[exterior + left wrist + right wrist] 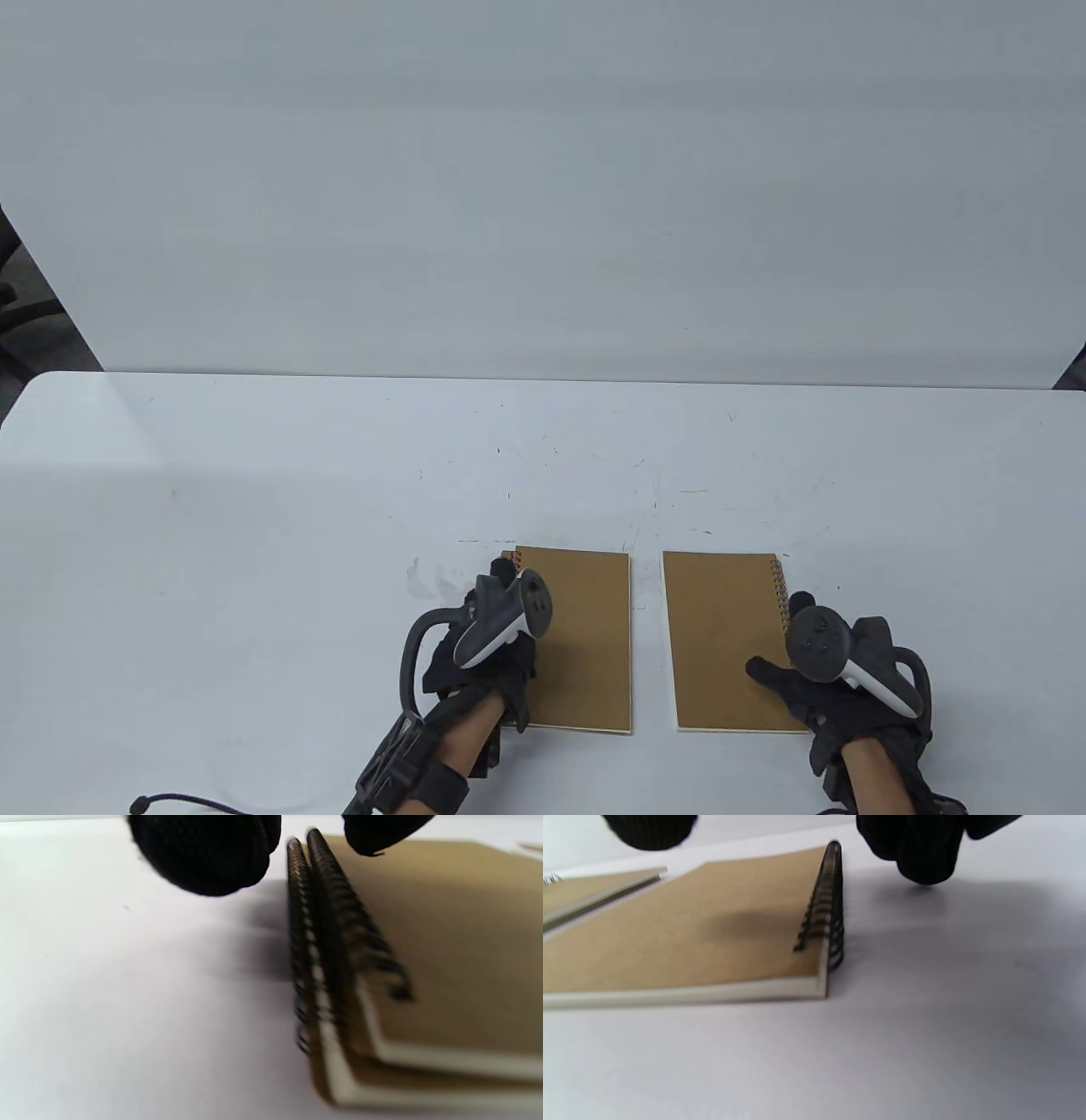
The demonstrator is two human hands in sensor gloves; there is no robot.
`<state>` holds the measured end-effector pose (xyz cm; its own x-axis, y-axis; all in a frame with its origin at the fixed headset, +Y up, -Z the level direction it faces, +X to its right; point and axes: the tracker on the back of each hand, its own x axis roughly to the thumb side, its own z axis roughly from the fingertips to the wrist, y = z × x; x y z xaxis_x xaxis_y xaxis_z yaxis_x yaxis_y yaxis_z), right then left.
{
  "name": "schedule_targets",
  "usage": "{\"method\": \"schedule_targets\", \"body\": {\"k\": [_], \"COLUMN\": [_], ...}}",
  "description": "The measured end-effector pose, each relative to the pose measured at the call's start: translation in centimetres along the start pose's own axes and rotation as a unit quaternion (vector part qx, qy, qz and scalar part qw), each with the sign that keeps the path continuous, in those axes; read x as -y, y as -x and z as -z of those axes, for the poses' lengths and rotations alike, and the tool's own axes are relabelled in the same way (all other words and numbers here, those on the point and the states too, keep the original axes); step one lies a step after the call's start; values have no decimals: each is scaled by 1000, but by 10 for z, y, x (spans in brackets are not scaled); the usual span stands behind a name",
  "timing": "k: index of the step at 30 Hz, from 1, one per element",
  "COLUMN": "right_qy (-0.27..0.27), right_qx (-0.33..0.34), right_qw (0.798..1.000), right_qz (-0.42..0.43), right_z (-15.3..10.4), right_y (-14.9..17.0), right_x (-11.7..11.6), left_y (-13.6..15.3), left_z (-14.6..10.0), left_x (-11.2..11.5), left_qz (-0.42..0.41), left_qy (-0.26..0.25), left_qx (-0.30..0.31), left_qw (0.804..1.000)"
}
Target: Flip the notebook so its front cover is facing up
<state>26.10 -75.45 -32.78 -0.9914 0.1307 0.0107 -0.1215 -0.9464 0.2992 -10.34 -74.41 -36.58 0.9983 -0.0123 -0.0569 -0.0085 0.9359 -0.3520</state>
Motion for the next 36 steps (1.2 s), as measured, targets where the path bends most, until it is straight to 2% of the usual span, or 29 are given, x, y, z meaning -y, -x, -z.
{"method": "schedule_targets", "body": {"k": [4,7,10,13,18,22,23,24,26,32,34,36], "right_qy": [-12,-9,-6,0,-10,-10,-17,3,18,65,78,68], "right_qx": [-13,-26,-35,-44,-64,-74,-73,-77,-76,-58,-58,-62], "right_qw": [995,990,994,993,997,994,992,990,990,986,988,993], "right_qz": [-102,-141,-108,-109,-33,78,103,121,121,141,116,67], "right_z": [7,10,9,9,14,19,19,16,12,-6,-9,-12], "right_y": [-17,-29,-39,-42,-28,-6,-4,-4,-8,-54,-73,-97], "right_x": [-9,-11,-9,-7,-5,4,8,18,30,89,102,112], "left_y": [45,80,105,120,132,136,136,136,136,133,130,128], "left_z": [-2,-6,-3,-2,-5,-7,-7,-7,-6,-5,-5,-6], "left_x": [-1,4,8,9,10,12,13,13,14,17,17,17], "left_qz": [-37,-40,43,103,3,-17,-20,-26,-34,-60,-67,-68], "left_qy": [25,-18,-70,-82,-69,-51,-50,-46,-43,-21,-17,-13], "left_qx": [-11,-12,-19,-13,-5,4,9,15,19,38,45,51], "left_qw": [999,999,996,991,998,999,998,998,998,997,997,996]}}
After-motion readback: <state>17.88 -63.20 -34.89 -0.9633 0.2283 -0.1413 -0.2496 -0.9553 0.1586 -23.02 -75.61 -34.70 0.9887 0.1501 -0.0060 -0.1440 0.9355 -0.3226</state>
